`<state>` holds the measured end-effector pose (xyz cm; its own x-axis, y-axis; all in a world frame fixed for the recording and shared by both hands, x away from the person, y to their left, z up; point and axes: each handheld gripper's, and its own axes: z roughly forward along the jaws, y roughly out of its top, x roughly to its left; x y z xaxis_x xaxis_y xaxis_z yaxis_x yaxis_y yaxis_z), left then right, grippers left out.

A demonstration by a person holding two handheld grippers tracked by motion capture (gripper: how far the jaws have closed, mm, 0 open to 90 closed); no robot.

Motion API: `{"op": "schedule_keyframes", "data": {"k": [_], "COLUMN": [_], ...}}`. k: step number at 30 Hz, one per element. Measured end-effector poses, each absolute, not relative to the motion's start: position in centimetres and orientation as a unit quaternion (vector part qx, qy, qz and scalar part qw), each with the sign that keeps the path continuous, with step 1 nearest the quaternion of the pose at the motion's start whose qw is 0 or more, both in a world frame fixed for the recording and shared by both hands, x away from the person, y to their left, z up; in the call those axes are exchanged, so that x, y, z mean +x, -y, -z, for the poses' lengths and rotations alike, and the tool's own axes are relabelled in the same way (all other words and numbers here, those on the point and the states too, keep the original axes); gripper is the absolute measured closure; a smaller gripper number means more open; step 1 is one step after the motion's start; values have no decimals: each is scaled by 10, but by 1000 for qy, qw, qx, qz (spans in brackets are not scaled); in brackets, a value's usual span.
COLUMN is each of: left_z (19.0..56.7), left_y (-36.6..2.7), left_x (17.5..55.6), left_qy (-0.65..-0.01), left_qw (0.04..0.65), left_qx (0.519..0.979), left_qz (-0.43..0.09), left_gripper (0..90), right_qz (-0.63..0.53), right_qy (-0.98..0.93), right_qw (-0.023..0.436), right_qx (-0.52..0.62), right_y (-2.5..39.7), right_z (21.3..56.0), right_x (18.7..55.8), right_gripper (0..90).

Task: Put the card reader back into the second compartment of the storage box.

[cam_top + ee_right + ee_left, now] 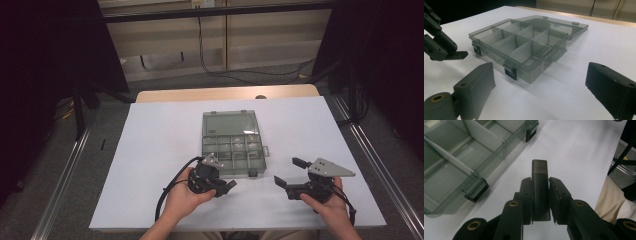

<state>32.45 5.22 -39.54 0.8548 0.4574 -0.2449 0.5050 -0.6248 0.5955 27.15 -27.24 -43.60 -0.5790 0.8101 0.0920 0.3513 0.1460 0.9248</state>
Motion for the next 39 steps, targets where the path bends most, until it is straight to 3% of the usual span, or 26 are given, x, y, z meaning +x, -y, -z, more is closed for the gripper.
{"op": "schedule_keyframes", "data": {"k": [39], "left_z": [372], "left_y": [-43], "left_x": [365], "left_qy": [-309], "left_qw": [372], "left_qx": [875], "left_qz": [27], "left_gripper": [736], "right_qz": [-516], "right_qy": [-724], "right_qw": [220], "right_qx": [401], "right_y": [274], "right_z": [437], "right_x": [272], "right_gripper": [81]}}
